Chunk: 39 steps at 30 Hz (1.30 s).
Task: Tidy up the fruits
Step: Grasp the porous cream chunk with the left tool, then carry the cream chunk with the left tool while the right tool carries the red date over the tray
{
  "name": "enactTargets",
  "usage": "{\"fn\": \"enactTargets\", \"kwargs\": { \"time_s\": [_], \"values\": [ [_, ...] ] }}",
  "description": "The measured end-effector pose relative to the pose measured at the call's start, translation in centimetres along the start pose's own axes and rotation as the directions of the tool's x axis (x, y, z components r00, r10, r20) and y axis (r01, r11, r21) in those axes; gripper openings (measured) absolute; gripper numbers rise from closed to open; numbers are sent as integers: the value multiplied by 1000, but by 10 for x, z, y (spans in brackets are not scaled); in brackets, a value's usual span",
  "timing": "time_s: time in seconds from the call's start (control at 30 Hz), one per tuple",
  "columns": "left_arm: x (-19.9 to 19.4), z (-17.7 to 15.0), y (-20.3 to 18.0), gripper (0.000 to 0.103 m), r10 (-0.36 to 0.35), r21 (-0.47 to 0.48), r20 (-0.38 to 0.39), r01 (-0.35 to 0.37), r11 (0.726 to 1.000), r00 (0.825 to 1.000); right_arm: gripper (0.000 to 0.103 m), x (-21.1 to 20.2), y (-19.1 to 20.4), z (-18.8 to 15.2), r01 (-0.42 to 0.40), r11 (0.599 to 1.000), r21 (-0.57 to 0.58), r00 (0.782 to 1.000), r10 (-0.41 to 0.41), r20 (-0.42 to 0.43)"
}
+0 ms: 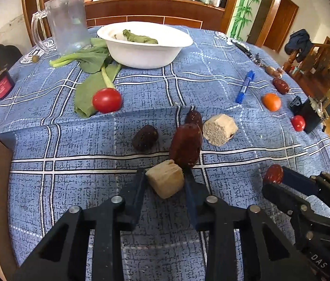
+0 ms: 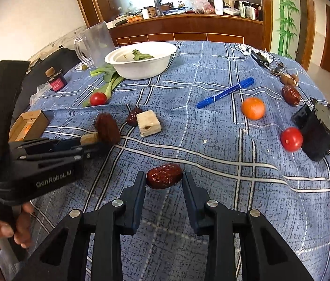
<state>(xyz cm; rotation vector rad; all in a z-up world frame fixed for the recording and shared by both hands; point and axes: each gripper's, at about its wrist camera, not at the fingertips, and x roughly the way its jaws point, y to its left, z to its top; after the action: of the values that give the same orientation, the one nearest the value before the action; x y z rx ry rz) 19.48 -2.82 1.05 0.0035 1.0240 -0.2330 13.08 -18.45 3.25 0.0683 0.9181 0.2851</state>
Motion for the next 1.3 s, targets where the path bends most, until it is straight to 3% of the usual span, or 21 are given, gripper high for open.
{"fn": "enactTargets", "kwargs": {
  "time_s": [0.2,0.57,0.87,1.3],
  "values": [
    [-21,-15,16,29,-35,-35,-9,35,999,999,34,-11,8,-9,16,1000,-2,1000,-16,12],
    [-77,-82,30,29,-76,-33,-25,76,997,997,34,-48,40,-49,67,997,-33,998,-66,14],
    [-115,-128,45,29,-49,-52,-17,48,998,999,34,-70,62,-82,91,995,35,996,-90,-6],
    [-153,-145,85,29,-43,-76,35,45,996,998,34,-58,118,-85,86,996,-3,995,-86,-46]
  ]
}}
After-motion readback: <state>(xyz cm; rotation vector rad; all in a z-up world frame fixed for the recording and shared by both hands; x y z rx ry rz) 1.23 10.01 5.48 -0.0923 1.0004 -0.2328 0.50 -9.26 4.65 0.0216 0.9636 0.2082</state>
